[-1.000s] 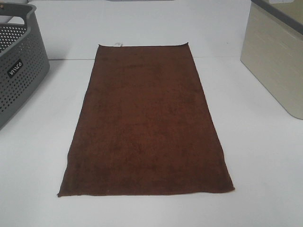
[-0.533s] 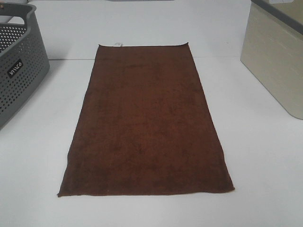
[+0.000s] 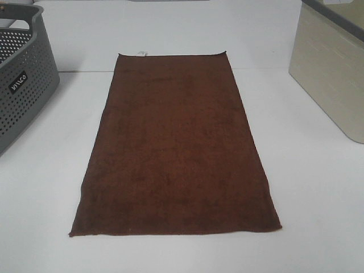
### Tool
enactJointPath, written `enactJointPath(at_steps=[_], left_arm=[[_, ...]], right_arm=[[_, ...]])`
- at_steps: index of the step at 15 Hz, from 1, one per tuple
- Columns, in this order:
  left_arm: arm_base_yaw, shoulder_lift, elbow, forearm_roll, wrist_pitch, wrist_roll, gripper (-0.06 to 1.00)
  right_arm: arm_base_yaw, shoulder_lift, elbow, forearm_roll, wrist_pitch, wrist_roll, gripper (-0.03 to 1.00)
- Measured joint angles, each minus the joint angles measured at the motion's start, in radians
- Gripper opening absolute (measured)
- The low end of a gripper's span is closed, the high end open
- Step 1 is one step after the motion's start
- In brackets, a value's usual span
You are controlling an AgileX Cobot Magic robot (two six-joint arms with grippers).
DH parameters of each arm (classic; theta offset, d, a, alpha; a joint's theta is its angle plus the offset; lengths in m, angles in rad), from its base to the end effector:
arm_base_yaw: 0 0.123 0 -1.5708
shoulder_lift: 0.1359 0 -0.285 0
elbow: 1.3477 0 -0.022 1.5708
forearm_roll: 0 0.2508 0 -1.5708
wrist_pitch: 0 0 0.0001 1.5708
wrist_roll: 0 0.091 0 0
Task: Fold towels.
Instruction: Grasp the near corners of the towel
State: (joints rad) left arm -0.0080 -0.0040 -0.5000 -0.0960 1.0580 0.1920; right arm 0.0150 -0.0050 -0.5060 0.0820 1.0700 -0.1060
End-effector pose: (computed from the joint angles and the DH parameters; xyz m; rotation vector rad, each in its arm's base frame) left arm -0.0056 -0.0076 0.2778 0.2075 2.0233 0.0009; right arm -0.0069 0.0064 0.2784 -0.1281 2.0361 0.0411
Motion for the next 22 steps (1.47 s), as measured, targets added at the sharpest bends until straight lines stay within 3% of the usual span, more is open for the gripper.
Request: enactJointPath(at_steps=[22], left_arm=[[0.0, 0.0, 0.0, 0.0, 0.0, 0.0, 0.68]], right_arm=[[0.0, 0.0, 0.0, 0.0, 0.0, 0.0, 0.87]])
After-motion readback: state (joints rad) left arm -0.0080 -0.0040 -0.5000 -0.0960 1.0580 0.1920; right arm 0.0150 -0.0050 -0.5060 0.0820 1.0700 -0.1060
